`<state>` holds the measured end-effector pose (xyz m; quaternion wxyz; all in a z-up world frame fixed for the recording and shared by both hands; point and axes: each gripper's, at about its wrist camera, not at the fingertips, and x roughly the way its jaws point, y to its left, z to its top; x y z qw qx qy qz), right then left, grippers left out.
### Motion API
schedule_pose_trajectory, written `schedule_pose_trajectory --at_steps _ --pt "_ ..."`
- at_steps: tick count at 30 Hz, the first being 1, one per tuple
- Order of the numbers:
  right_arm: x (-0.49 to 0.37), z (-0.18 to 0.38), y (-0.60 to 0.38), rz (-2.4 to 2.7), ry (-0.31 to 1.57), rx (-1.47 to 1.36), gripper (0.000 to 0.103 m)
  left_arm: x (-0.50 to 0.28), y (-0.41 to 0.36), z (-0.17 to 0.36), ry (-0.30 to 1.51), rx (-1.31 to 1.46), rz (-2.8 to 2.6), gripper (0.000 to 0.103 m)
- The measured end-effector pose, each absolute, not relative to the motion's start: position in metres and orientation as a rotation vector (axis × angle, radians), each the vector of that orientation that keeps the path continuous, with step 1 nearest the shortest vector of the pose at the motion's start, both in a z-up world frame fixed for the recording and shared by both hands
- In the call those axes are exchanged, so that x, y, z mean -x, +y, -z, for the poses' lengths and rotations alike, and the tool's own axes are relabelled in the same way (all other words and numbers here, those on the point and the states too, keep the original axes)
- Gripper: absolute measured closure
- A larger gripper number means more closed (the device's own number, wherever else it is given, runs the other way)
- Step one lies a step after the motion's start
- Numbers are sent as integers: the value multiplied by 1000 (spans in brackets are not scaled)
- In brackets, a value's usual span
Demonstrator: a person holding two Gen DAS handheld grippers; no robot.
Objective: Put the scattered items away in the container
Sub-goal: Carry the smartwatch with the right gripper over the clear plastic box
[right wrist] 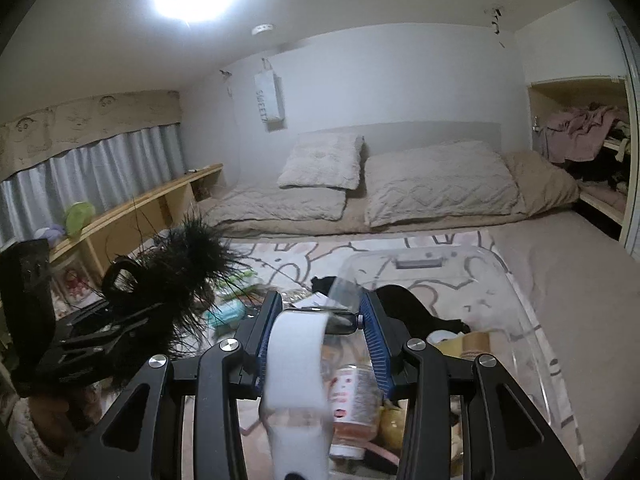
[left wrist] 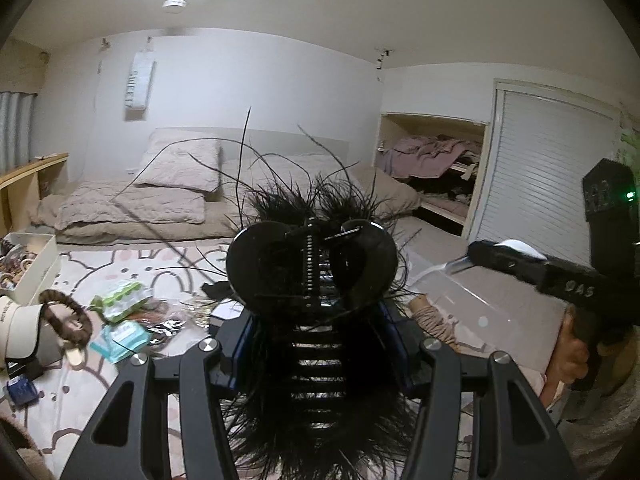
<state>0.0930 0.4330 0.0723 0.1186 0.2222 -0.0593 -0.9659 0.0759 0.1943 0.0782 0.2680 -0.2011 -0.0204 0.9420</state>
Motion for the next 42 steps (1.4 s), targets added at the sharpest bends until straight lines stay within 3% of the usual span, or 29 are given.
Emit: schedule_pose_trajectory --at_steps 14,40,41,42 --pt "-60 -68 463 2900 -139 -718 62 -59 229 -74 -50 576 -2487 48" --pt "45 1 511 2770 -299 -1265 62 -42 244 -57 -45 652 -2451 48" --pt "47 2 512 2770 -305 -1282 59 -42 245 -57 -44 653 -2450 48" --pt "47 1 512 2779 -306 -1288 44 -41 246 -56 -44 653 -2449 48"
